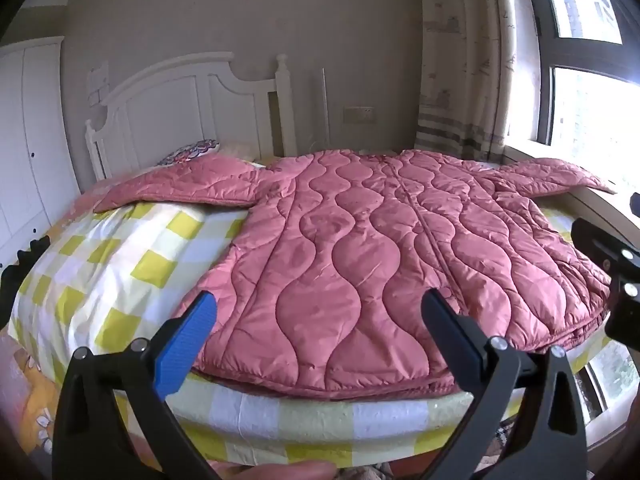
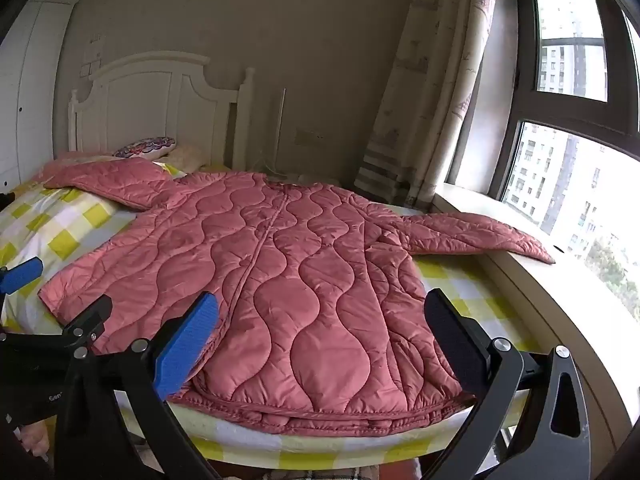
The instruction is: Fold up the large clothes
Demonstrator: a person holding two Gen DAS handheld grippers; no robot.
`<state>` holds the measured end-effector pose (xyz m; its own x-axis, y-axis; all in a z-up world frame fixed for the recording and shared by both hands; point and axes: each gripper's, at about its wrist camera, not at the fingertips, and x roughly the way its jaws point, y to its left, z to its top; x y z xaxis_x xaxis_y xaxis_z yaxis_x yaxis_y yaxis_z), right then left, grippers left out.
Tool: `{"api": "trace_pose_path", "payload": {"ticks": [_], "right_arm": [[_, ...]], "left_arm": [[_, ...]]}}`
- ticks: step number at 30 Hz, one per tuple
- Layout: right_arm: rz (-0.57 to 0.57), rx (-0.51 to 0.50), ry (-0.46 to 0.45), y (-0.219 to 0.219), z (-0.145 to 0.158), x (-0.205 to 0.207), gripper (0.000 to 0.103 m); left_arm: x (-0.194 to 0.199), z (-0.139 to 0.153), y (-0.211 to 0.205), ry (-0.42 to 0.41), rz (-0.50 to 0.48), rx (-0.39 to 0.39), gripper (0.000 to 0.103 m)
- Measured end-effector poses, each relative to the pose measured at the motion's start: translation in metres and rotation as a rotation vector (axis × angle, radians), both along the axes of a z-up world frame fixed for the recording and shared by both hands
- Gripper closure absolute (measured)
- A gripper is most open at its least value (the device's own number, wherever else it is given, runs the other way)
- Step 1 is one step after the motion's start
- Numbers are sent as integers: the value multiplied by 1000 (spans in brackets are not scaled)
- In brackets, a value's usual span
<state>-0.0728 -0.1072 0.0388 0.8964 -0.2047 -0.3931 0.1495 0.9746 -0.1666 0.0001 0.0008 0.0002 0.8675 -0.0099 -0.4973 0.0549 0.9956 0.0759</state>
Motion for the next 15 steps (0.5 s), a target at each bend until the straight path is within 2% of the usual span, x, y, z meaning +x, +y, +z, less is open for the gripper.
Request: {"api": "trace_pose_path", "payload": {"ticks": [4, 5, 15], "right_arm": [[-2, -22, 5, 10, 0, 0, 4], [5, 9, 12, 1, -1, 1, 4], [6, 18, 13, 0, -1, 1, 4]], "left_arm": [[-1, 1, -1, -3, -2, 0, 2], [-2, 2, -1, -7, -4, 1, 2], [-2, -3, 5, 4, 4, -17, 2]]}}
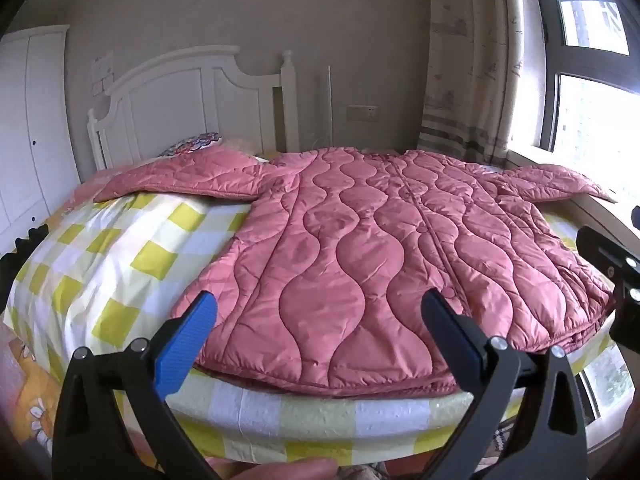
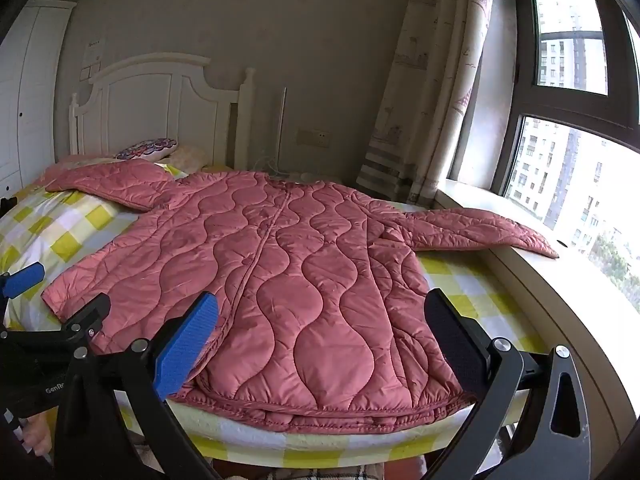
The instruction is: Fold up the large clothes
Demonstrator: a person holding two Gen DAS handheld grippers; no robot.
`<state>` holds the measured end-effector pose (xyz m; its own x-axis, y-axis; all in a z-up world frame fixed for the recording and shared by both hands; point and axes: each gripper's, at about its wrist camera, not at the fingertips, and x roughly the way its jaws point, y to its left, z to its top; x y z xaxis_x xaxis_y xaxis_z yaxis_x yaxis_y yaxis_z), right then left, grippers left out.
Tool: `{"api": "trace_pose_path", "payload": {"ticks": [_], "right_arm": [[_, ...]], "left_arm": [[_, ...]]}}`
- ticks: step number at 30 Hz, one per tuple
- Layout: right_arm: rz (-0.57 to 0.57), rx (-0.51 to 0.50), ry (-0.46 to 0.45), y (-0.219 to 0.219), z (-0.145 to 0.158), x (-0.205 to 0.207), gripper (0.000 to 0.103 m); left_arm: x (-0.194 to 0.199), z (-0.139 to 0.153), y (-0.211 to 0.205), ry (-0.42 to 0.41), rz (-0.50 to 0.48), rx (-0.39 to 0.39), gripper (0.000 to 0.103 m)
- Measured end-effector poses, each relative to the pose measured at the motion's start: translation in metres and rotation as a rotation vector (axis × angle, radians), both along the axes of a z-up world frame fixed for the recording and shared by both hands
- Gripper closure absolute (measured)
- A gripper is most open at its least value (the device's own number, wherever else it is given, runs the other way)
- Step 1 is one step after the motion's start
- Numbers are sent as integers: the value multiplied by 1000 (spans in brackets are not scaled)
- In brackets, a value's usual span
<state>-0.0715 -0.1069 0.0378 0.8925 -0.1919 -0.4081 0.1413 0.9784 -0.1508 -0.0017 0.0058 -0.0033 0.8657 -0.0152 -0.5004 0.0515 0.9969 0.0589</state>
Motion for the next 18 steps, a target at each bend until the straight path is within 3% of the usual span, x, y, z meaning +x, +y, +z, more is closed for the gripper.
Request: {"api": "trace_pose_path", "payload": {"ticks": [18], "right_arm": [[0, 9, 15, -3, -5, 1, 4]], "left_arm": [[1, -4, 3, 22, 13, -24, 2]]}}
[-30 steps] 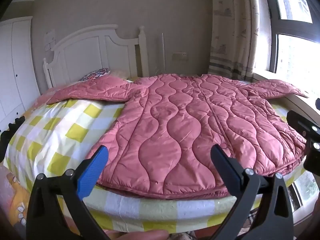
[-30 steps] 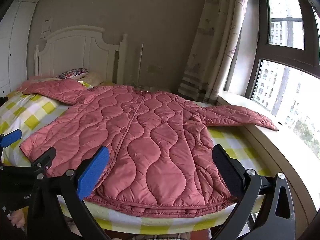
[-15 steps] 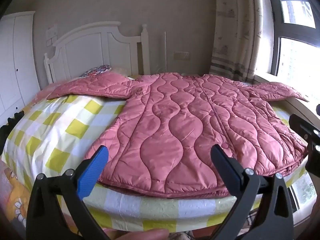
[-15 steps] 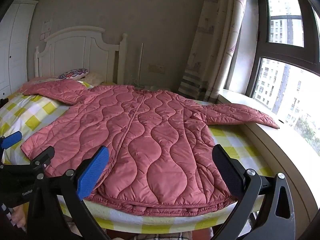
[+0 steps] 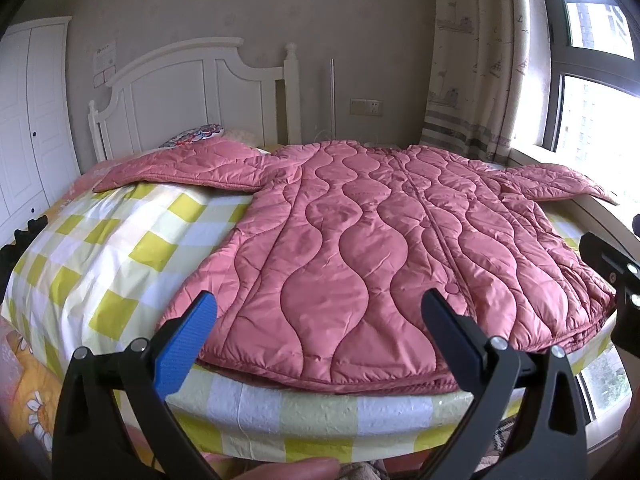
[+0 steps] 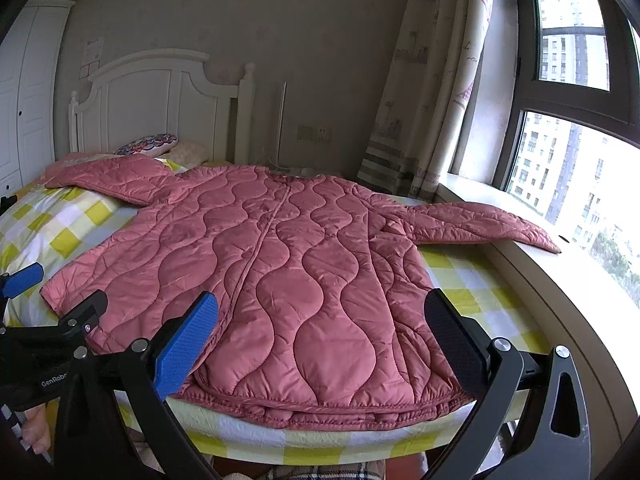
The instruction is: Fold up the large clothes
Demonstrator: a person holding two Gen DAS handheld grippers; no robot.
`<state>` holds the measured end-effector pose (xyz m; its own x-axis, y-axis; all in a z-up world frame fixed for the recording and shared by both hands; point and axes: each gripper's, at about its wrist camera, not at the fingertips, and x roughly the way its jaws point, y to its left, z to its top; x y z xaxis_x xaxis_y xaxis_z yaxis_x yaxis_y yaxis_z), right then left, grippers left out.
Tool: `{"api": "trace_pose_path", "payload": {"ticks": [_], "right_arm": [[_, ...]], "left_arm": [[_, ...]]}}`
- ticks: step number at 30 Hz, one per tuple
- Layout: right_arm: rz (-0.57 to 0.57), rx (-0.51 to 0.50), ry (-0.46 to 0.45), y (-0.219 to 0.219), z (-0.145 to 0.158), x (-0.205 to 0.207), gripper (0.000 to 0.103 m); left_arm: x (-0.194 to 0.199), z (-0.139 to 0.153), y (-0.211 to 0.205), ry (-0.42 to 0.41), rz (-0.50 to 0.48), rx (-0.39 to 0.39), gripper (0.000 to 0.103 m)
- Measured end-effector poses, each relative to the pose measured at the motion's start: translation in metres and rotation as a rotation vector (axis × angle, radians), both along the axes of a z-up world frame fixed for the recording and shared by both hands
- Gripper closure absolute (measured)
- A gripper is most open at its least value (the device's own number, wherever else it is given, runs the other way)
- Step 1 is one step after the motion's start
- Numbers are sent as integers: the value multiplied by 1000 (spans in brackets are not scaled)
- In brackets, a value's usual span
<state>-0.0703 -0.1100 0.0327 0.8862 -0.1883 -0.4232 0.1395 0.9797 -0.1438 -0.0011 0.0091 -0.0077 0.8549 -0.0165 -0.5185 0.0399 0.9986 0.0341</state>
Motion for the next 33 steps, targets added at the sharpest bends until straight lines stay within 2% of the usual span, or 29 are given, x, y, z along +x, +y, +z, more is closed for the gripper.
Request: {"api": "trace_pose_path", "payload": {"ticks": [33], "right_arm": [[1, 16, 20, -2, -8, 4, 4]], "left_arm": [[1, -3, 4, 10, 3, -8, 2]]}}
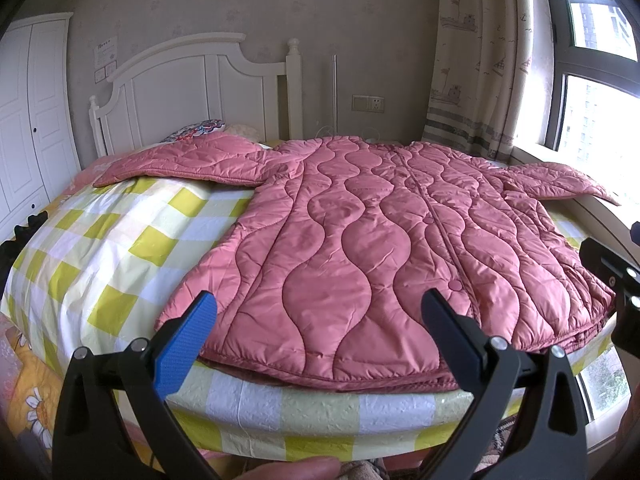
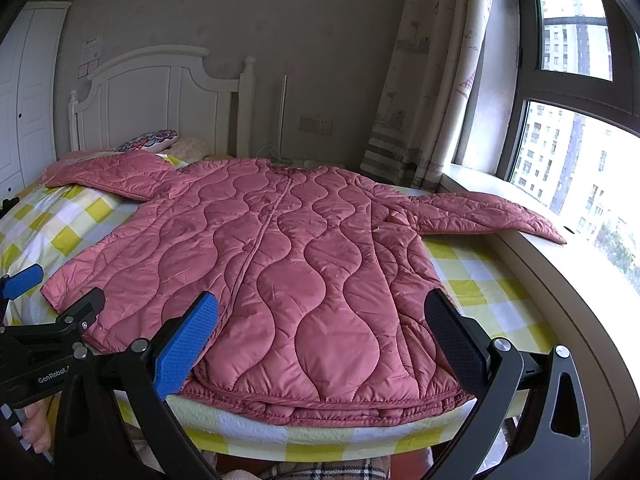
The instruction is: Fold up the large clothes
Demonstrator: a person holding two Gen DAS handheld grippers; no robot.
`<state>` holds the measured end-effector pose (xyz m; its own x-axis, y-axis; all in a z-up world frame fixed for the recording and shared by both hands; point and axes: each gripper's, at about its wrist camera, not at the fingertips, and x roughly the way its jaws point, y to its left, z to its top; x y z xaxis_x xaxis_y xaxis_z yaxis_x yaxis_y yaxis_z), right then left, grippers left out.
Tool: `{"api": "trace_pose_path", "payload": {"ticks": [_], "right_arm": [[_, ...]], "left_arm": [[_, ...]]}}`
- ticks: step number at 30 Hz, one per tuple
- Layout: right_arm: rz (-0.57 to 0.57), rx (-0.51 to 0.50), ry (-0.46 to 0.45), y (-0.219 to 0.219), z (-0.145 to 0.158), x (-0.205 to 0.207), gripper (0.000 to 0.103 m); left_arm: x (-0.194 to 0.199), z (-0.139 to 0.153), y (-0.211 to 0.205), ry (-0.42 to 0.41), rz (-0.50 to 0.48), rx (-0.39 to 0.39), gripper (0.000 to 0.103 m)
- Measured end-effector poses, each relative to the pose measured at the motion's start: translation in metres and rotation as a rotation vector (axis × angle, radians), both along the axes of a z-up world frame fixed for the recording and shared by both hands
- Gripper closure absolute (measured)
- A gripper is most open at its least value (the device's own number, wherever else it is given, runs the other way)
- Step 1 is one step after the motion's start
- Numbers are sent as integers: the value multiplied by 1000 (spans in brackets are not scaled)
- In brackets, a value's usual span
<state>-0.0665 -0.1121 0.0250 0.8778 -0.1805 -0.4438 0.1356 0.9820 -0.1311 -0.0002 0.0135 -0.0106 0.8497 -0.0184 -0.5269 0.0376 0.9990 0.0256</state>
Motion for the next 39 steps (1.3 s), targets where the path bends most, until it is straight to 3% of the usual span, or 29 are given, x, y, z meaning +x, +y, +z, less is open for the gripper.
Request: {"api": "trace_pose_path", "payload": {"ticks": [39], "right_arm": [[20, 45, 39, 2, -5, 3, 4]], "left_arm": [[1, -5, 10, 37, 14, -23, 2]]}}
